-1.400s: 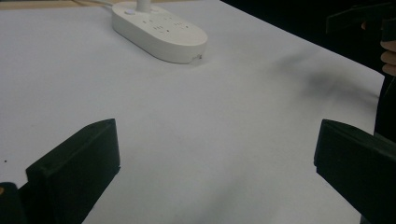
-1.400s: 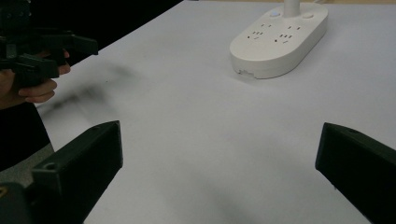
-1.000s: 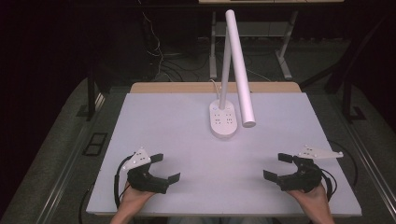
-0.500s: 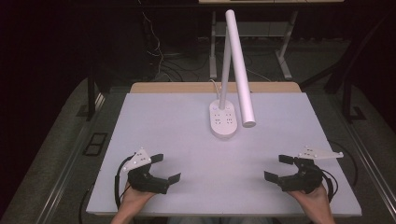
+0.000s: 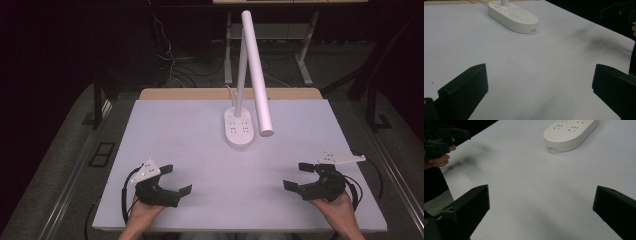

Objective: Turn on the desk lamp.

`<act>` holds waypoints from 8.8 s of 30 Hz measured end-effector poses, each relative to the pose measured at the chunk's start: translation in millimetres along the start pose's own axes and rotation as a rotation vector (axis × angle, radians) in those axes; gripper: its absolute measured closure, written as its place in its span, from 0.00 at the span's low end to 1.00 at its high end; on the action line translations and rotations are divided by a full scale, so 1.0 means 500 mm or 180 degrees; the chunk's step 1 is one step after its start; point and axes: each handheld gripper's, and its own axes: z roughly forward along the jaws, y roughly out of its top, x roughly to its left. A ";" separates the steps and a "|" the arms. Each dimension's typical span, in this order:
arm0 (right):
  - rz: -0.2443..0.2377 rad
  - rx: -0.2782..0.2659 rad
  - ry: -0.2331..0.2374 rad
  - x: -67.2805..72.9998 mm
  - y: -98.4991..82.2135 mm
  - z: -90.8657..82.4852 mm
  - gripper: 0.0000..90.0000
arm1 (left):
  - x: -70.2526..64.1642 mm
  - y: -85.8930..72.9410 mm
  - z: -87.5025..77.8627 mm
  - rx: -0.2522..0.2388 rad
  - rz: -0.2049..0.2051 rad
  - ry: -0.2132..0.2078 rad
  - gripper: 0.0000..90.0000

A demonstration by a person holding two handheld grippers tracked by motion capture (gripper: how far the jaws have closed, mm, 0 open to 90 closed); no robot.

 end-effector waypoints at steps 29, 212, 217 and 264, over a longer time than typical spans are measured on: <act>-0.0166 0.0192 0.0067 -0.023 0.103 0.035 0.01 | 0.001 -0.001 -0.001 0.0011 -0.0017 0.0014 0.00; 0.0400 0.0207 -0.0474 -0.227 0.293 0.441 1.00 | 0.004 -0.004 0.002 0.0043 0.0011 -0.0040 0.00; 0.0457 0.0179 -0.0449 -0.228 0.294 0.440 1.00 | 0.005 -0.004 0.003 0.0051 0.0016 -0.0042 0.00; -0.0302 0.0413 -0.0489 -0.124 0.311 0.298 0.73 | 0.001 -0.003 0.004 0.0051 0.0019 -0.0047 0.00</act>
